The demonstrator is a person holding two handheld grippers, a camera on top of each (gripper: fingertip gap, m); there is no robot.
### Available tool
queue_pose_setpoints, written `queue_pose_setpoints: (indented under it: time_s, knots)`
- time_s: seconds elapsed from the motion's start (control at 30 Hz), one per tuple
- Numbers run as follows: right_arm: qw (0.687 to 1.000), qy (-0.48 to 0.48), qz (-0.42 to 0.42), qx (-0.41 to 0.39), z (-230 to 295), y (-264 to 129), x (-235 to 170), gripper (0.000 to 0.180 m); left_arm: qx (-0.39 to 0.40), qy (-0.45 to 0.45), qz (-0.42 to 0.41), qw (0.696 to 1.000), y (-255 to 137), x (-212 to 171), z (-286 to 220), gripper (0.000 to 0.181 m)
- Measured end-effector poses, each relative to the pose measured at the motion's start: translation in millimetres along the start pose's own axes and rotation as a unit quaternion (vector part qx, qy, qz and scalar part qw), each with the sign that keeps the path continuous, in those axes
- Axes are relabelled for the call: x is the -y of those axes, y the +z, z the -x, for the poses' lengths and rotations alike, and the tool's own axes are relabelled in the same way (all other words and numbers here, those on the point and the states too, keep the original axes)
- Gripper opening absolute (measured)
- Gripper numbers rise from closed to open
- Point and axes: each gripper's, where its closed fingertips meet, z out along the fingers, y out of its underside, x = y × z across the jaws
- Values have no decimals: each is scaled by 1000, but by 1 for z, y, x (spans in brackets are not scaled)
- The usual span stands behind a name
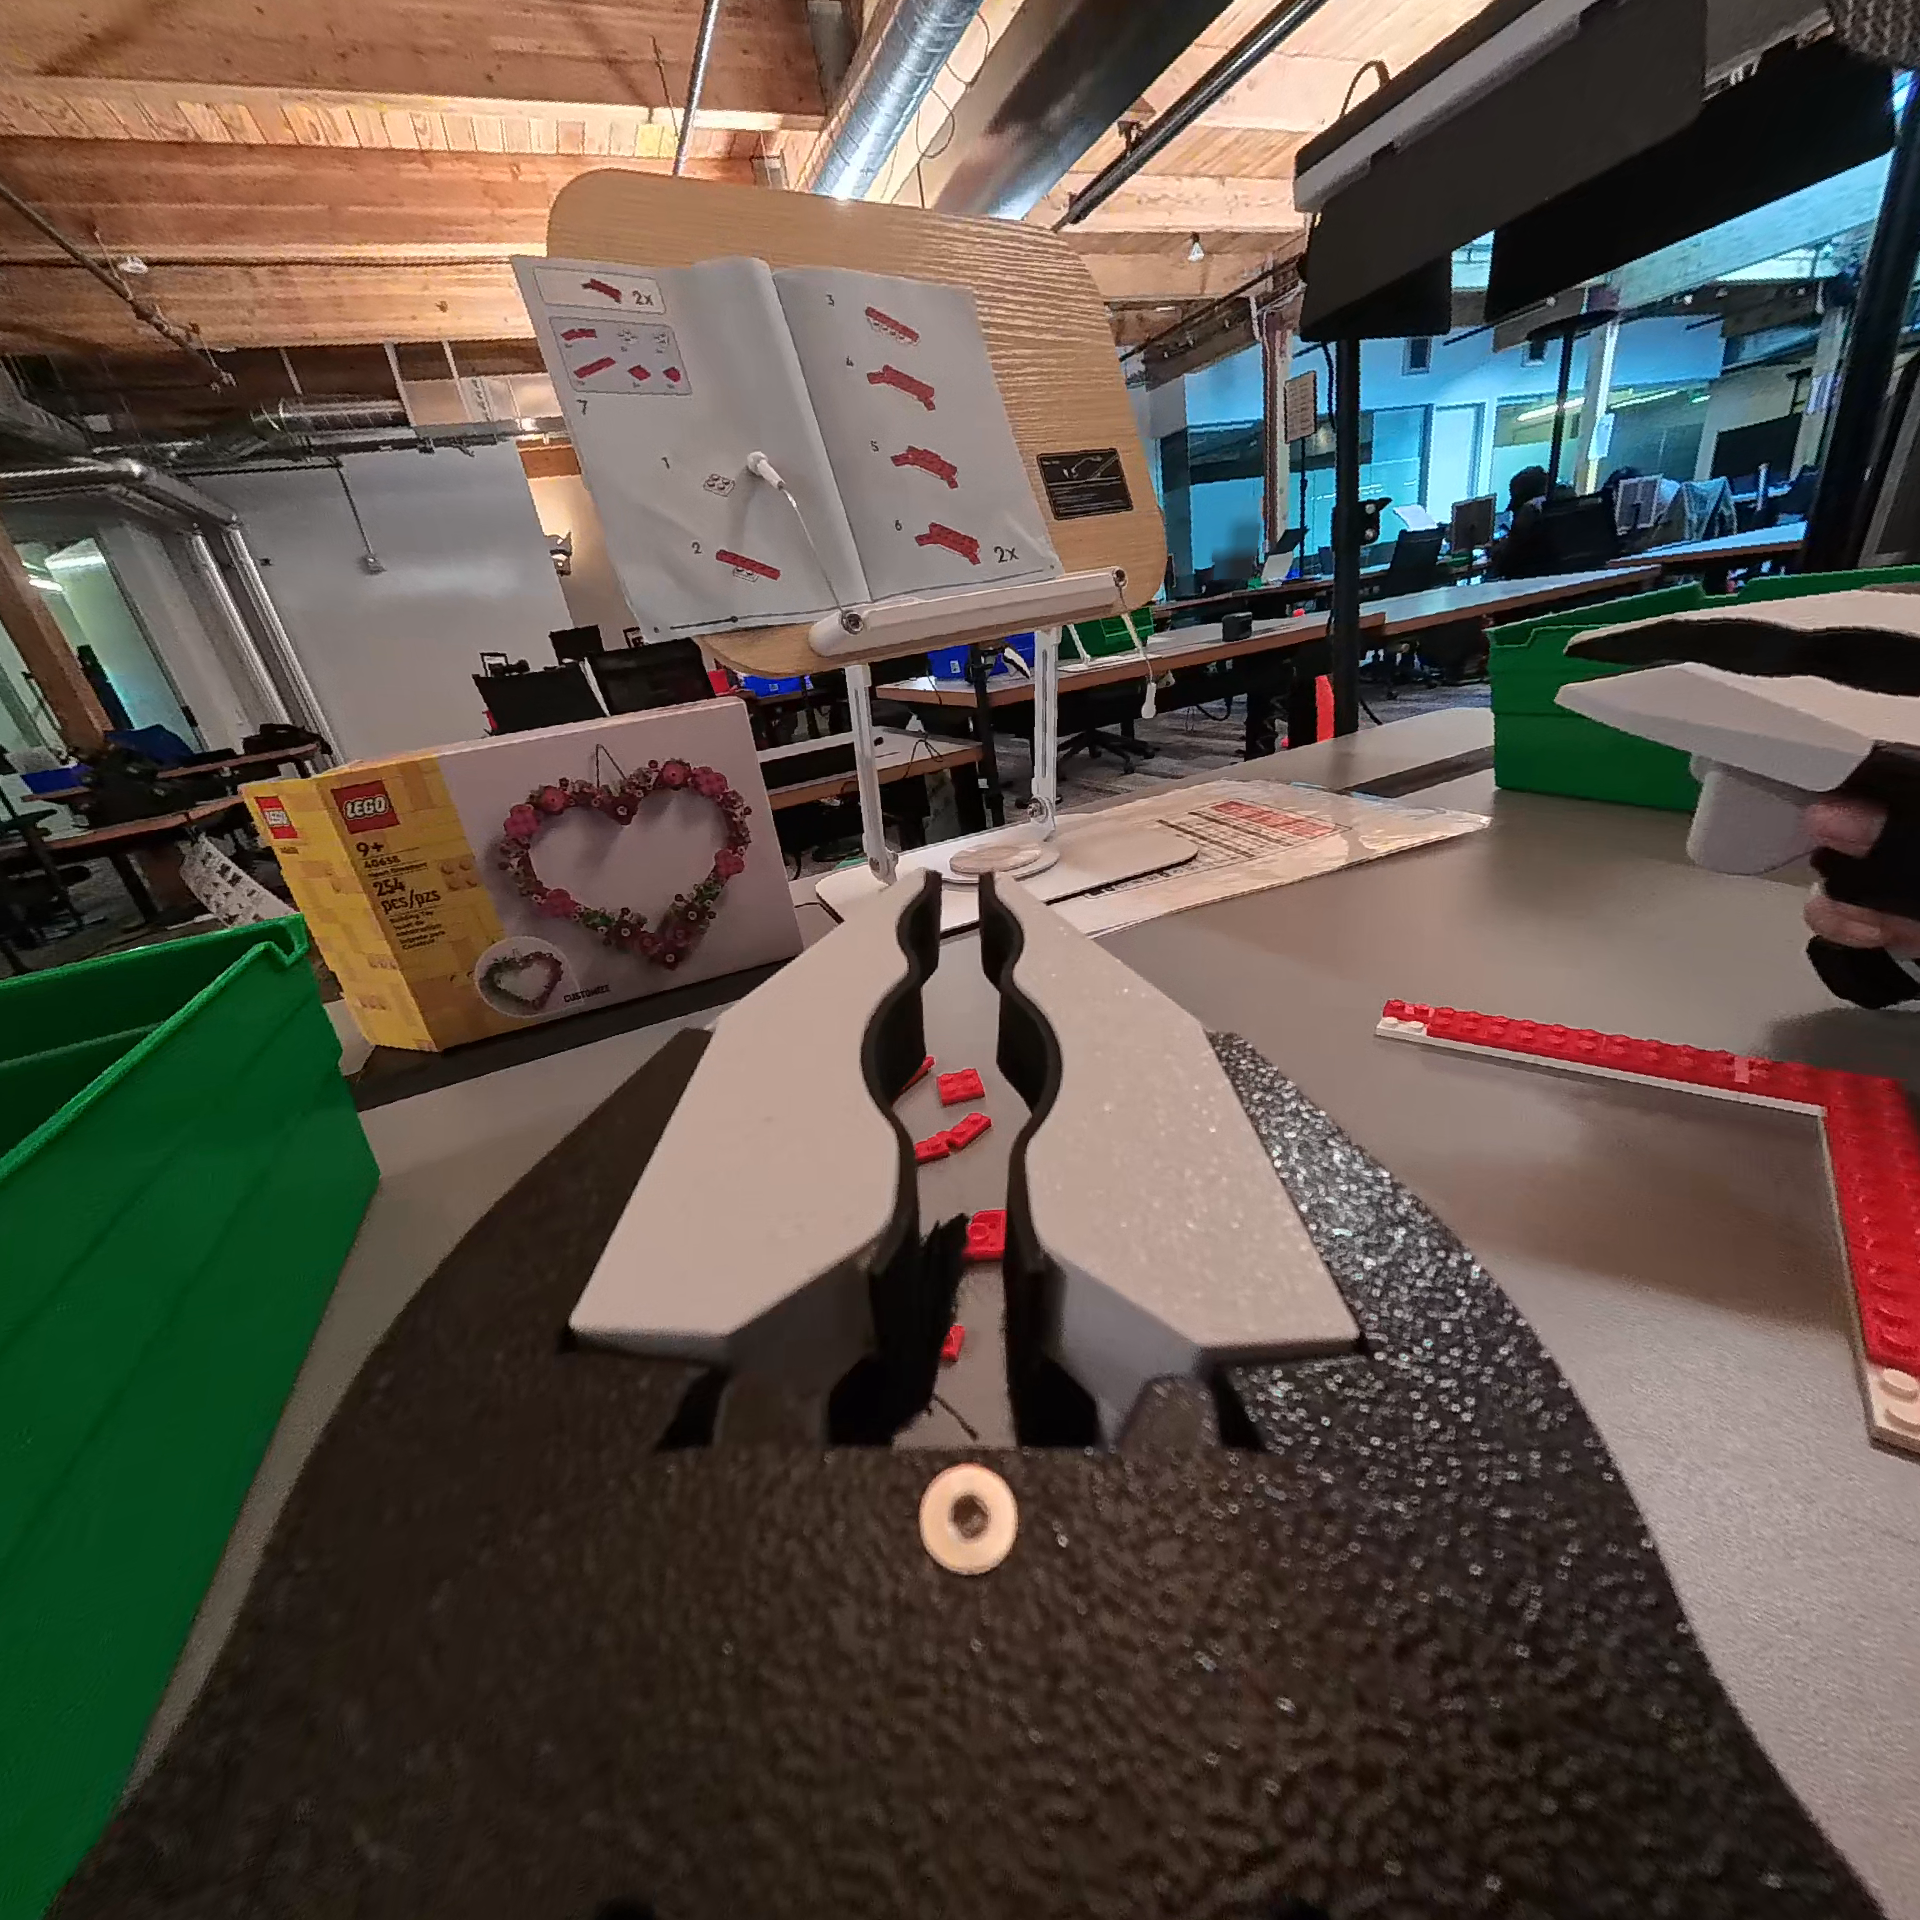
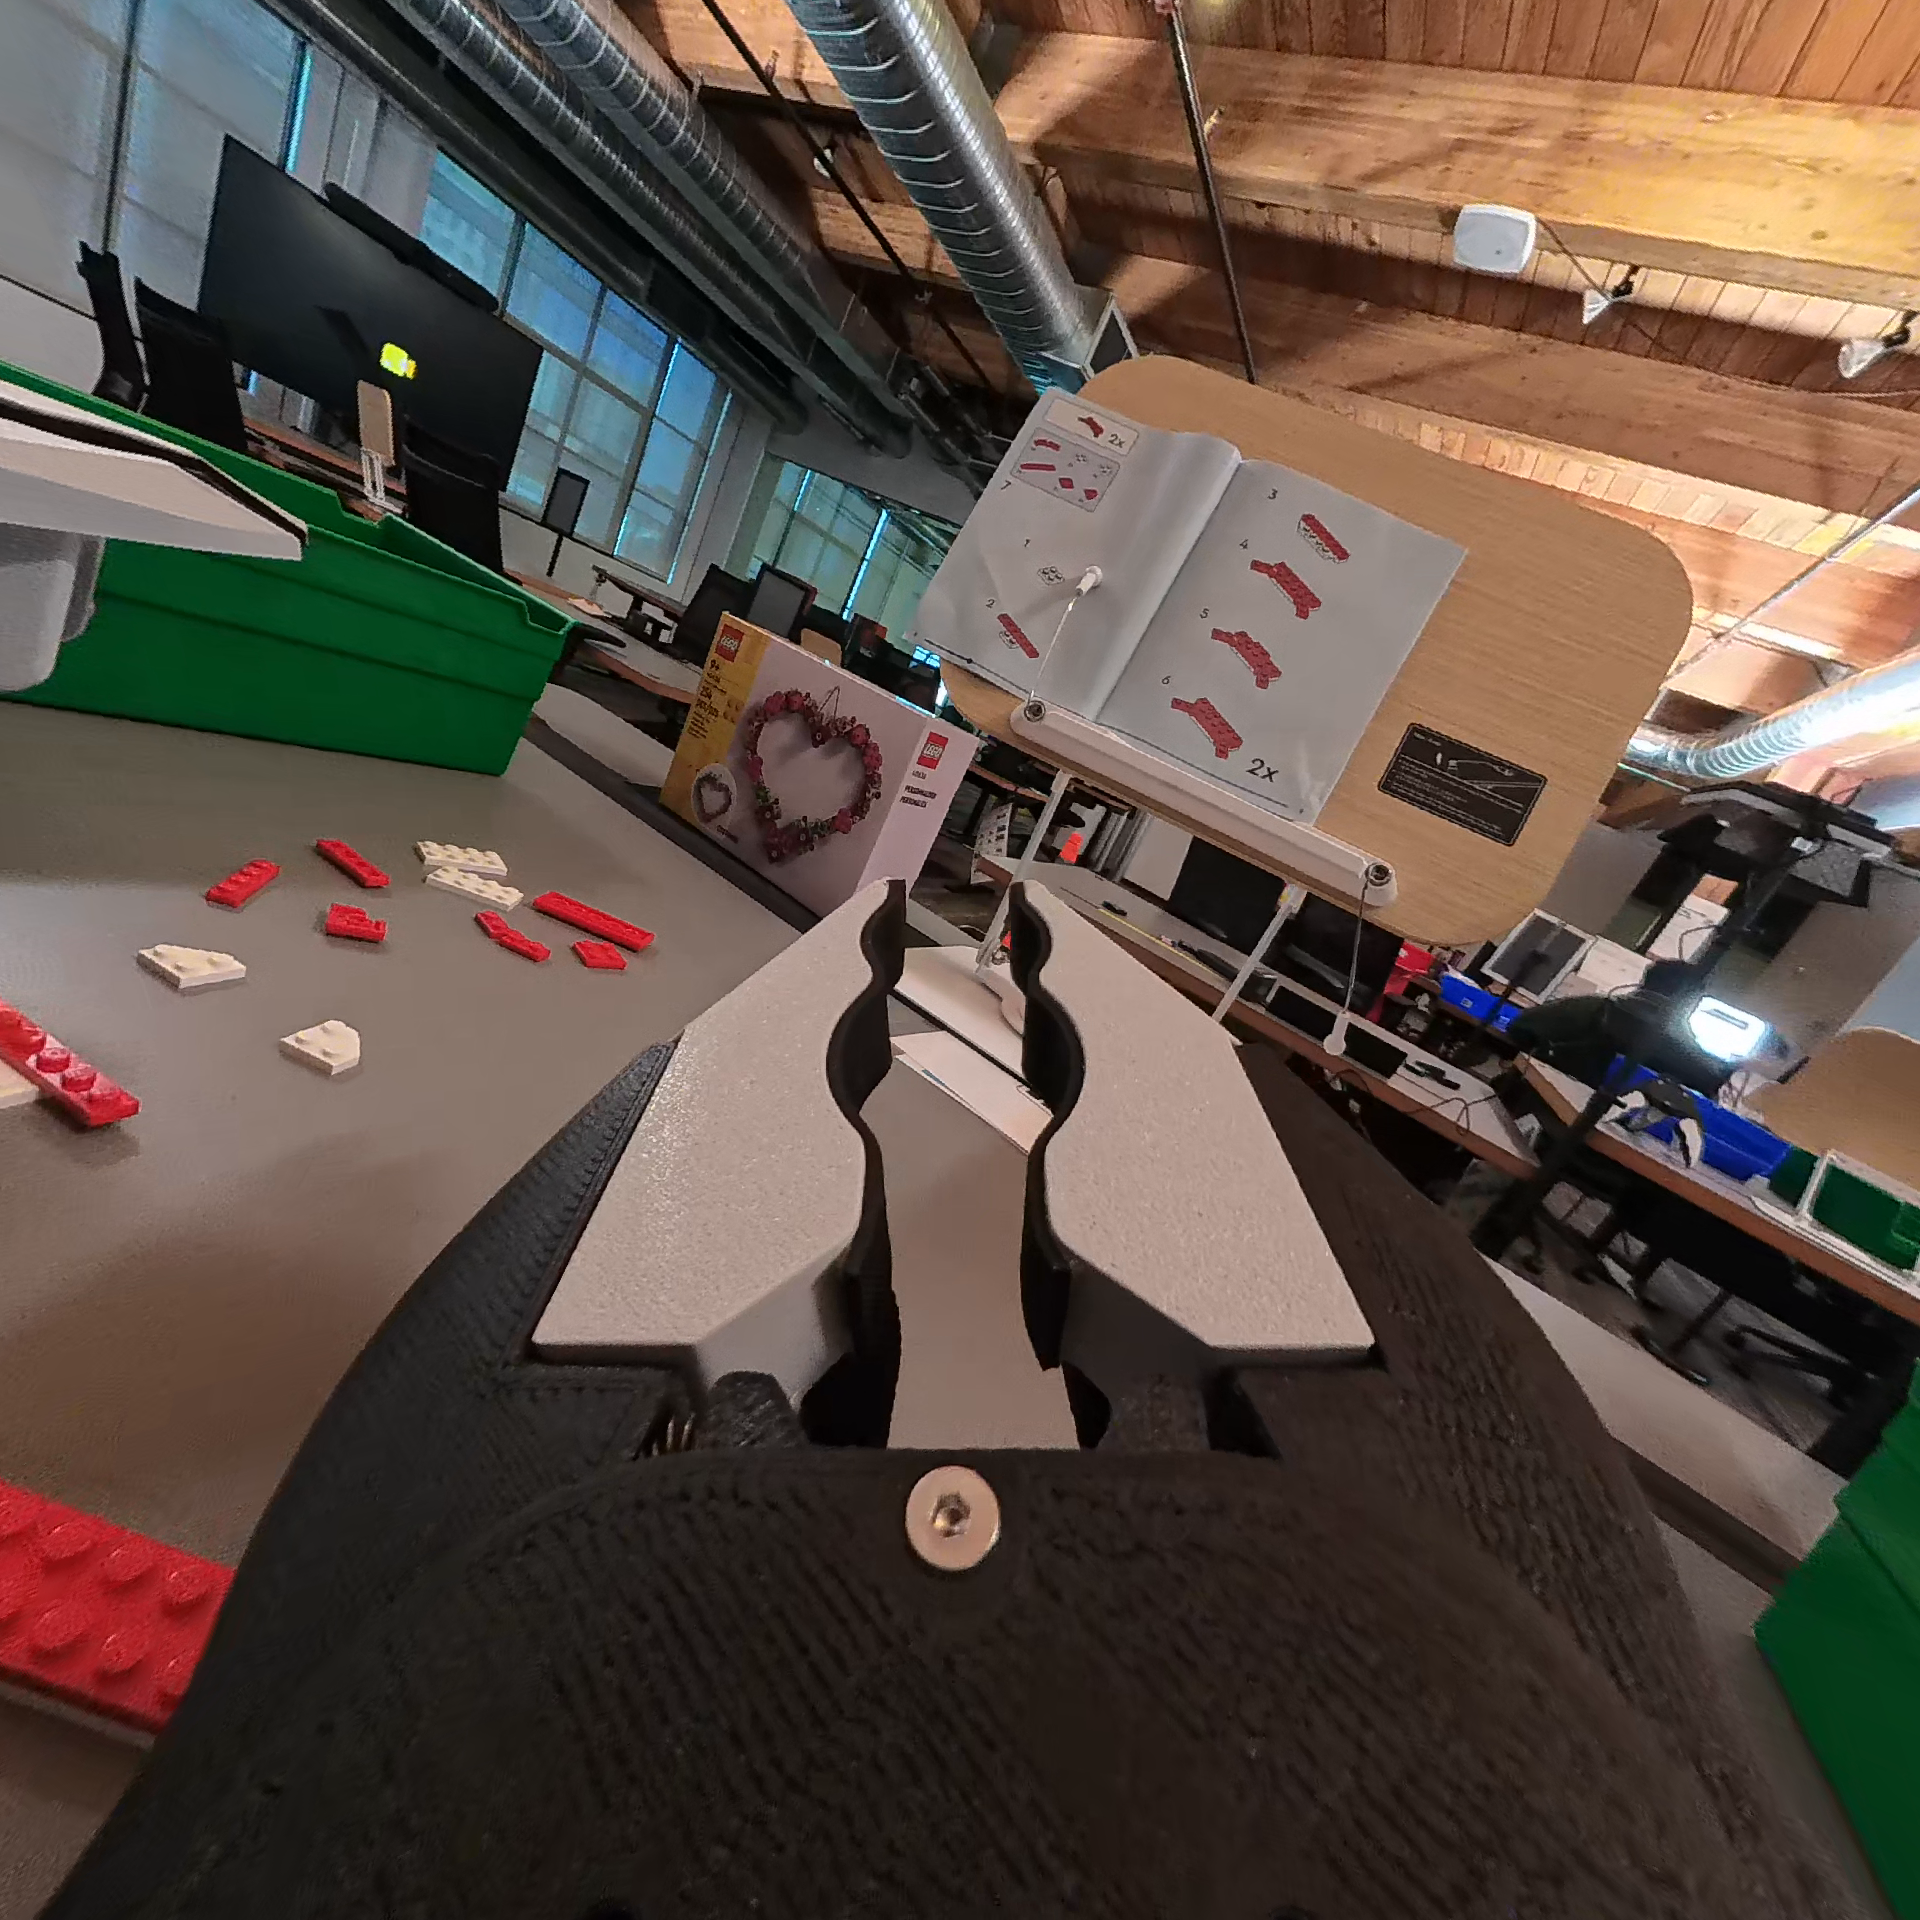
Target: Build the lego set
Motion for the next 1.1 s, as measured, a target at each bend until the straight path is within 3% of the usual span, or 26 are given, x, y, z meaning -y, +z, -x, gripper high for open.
queue_pose_setpoints:
  time_s: [1.0,1.1]
  knots:
    - [1000,13,2,0,-2,1,-1,16,3,-4,5,1000,0,-1,4,1]
    - [1000,13,2,0,-2,1,-1,16,-37,-21,52,998,1,-11,-2,4]
